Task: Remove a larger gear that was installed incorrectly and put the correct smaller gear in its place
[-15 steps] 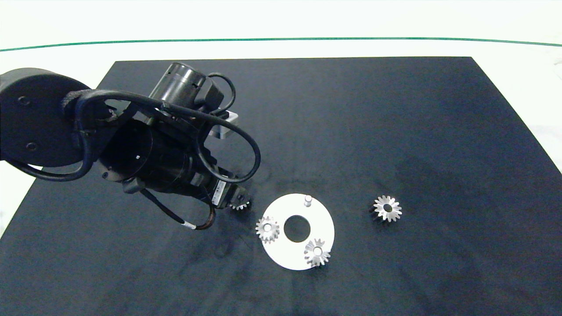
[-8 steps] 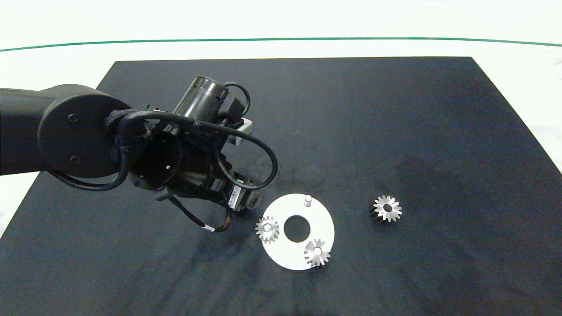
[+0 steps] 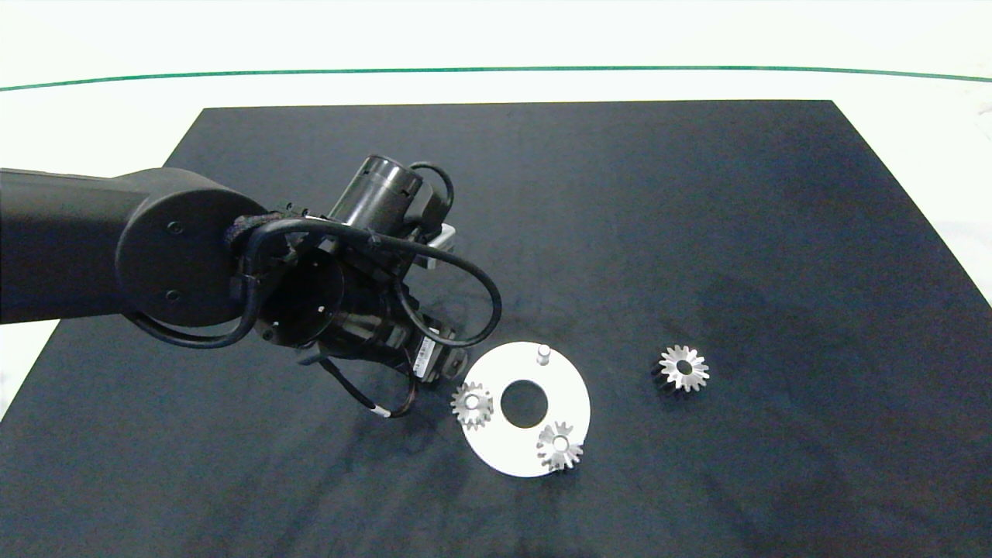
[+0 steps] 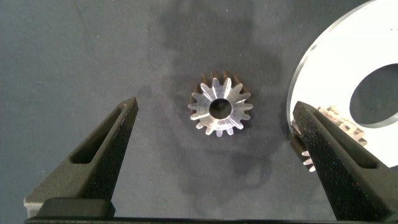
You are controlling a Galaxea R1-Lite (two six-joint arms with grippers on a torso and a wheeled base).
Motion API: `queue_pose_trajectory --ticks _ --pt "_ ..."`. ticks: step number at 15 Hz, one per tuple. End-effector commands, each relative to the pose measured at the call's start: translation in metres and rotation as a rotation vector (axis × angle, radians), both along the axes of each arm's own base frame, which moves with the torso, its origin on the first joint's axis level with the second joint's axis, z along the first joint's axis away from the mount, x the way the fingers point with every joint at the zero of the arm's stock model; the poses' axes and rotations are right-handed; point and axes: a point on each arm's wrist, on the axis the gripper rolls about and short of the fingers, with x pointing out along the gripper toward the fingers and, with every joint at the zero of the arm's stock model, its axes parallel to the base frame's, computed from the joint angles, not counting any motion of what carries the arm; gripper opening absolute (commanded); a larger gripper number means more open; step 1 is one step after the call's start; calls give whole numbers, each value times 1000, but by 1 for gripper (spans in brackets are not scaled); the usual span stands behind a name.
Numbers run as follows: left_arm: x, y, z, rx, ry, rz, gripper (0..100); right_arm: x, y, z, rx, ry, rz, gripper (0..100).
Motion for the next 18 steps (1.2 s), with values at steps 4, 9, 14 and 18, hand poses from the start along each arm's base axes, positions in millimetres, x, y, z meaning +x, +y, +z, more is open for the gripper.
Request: queue_pose_trajectory --ticks 4,9,14,18 --pt "0 -4 -13 19 17 -4 93 2 2 -2 -12 8 -1 100" --pt "2 -8 -17 17 14 -10 84 2 2 -2 -10 7 -1 100" --pt "3 -9 -17 15 12 -10 74 1 3 -2 -13 9 16 100" --pt "4 -11 -18 16 13 -15 66 1 3 -3 -14 10 18 100"
